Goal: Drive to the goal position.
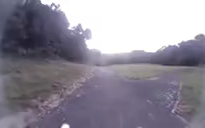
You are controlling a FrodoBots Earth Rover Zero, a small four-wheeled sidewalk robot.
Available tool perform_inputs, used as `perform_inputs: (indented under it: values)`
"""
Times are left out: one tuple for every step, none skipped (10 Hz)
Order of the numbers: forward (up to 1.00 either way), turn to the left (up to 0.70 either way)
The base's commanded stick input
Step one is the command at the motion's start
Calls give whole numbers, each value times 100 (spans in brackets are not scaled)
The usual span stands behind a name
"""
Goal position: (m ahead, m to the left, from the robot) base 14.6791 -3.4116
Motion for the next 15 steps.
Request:
perform_inputs:
  values:
    - [70,0]
    - [70,0]
    - [70,0]
    - [70,0]
    - [70,0]
    - [70,0]
    - [70,0]
    - [70,0]
    - [70,0]
    - [70,0]
    - [70,0]
    - [70,0]
    - [70,0]
    - [70,0]
    - [70,0]
